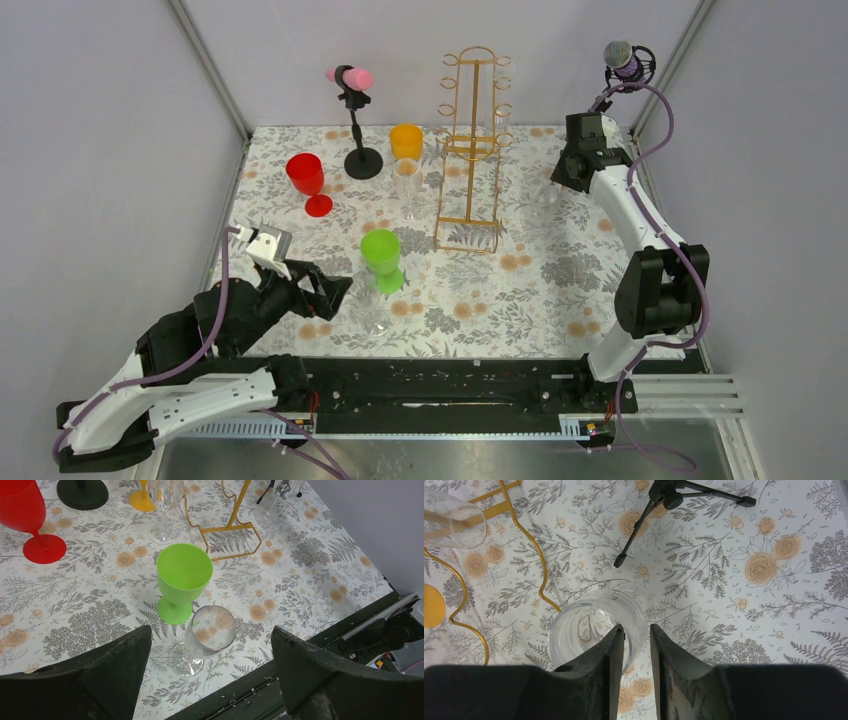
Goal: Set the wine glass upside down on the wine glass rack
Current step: Pick up the wine glass at the center of the board.
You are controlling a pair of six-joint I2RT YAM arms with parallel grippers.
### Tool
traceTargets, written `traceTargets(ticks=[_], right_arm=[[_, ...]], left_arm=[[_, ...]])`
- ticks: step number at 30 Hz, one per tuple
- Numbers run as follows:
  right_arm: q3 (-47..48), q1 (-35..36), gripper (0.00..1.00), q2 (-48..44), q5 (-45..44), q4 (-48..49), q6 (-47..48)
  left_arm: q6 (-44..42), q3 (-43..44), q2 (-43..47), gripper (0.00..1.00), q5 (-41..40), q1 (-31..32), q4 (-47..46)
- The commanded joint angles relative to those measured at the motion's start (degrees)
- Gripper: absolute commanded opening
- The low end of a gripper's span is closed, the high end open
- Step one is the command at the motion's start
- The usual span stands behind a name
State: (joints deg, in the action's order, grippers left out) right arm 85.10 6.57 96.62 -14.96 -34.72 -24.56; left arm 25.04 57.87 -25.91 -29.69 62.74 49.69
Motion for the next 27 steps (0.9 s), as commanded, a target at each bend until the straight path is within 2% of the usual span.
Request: traceTargets(ticks=[1, 6, 17, 24, 27], right_arm=[[2.8, -0.2, 0.31, 0.2, -3.1, -1.6, 2.2], [1.3, -0.2, 0.23, -1.1, -2.5, -1.8, 2.9], [-0.6, -0.2, 0.14, -2.1, -0.9, -3.5, 4.3], [-4.9, -0.1, 0.00, -7.5, -2.2, -3.6, 3.6], [-6.7, -0.1, 0.00, -10.7, -3.5, -3.6, 2.9]], left_arm=[[-0.9, 1.3, 0.4, 0.90, -0.2, -0.2, -1.2], [-1.2, 1.4, 0.6, 0.90, -0.4, -0.3, -1.2], [-0.9, 2.5, 1.2, 0.90, -0.8, -0.3, 0.6], [-1.0, 2.9, 1.8, 0.90, -1.1, -0.2, 1.0], [-1.1, 3.0, 1.7, 0.90, -1.1, -0.2, 1.0]])
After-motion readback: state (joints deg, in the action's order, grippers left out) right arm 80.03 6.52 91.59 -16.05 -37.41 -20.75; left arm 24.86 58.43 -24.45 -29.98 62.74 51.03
